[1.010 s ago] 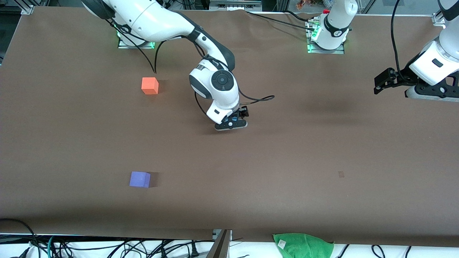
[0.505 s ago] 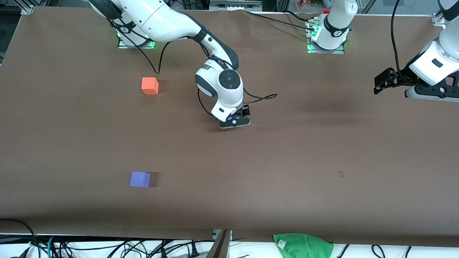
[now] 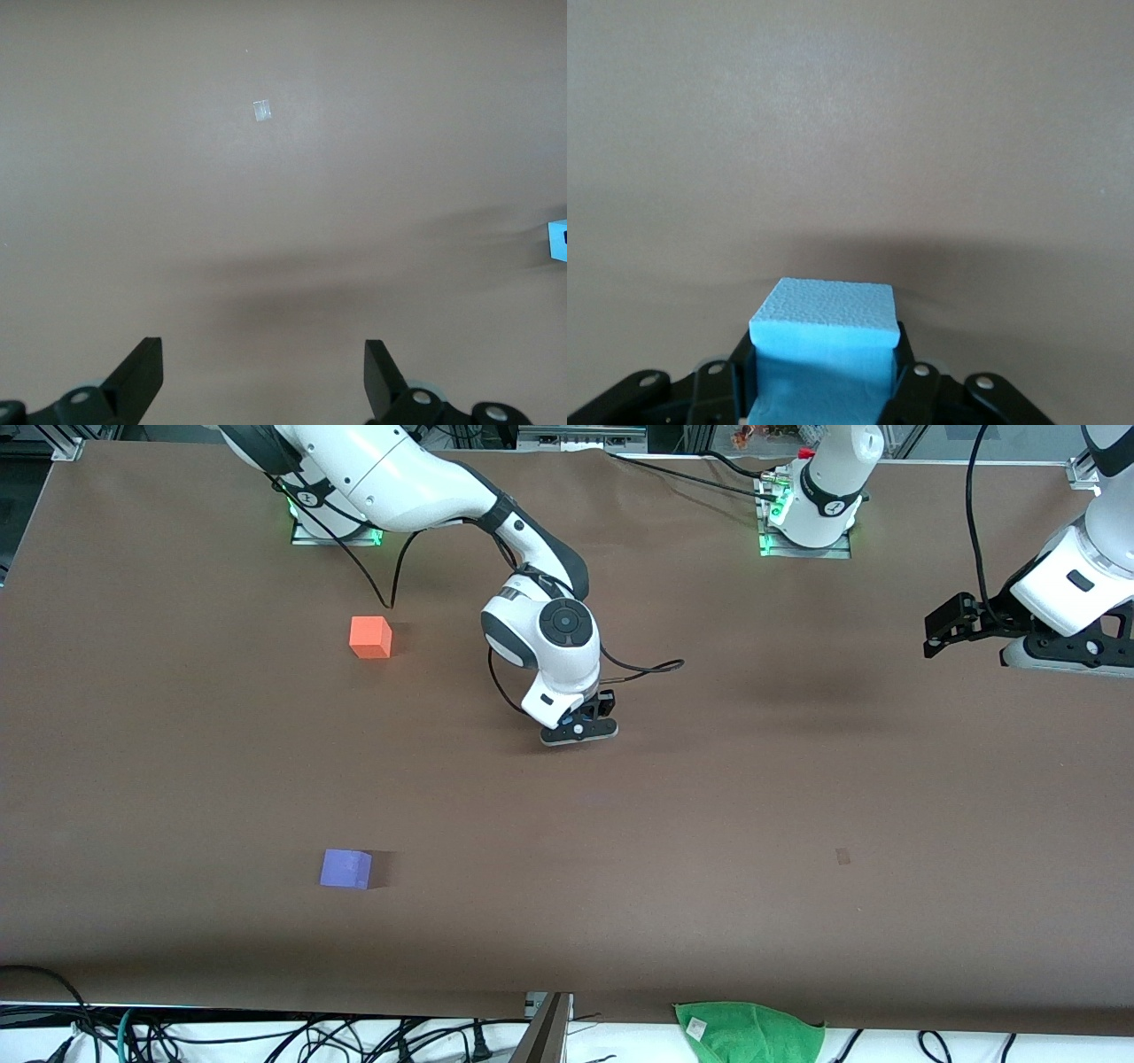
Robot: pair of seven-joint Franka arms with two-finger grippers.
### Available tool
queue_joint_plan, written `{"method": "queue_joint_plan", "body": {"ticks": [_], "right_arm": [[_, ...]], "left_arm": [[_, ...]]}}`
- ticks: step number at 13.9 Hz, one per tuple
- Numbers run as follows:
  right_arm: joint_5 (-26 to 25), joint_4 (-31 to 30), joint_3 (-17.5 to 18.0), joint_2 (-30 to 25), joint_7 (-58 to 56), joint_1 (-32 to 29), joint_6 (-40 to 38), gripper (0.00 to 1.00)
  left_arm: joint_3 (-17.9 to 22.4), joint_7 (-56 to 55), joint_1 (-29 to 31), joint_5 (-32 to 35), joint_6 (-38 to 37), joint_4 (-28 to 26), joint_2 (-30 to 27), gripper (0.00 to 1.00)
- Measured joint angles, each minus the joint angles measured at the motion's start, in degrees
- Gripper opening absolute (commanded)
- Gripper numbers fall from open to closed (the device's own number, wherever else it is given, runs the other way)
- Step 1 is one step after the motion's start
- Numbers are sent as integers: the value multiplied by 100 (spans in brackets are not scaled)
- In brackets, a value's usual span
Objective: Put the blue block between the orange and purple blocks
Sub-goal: 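Close the right gripper on the blue cube and lift it, then carry the blue cube with the right gripper toward the orange cube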
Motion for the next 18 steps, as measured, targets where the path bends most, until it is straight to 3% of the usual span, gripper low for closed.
{"method": "queue_joint_plan", "body": {"ticks": [4, 10, 14, 18], "right_arm": [[-29, 132, -119, -159, -20, -80, -57, 12], [31, 25, -162, -1081, -975, -956, -1346, 12], [409, -780, -188, -1572, -2059, -1826, -1413, 12], [476, -1667, -233, -1968, -3612, -3161, -1285, 12]], "left_arm": [[0, 1, 0, 0, 0, 0, 0, 100], [-1, 3, 0, 0, 0, 2, 0, 100], [-3, 4, 0, 0, 0, 4, 0, 100], [-5, 5, 0, 0, 0, 6, 0, 100]]}}
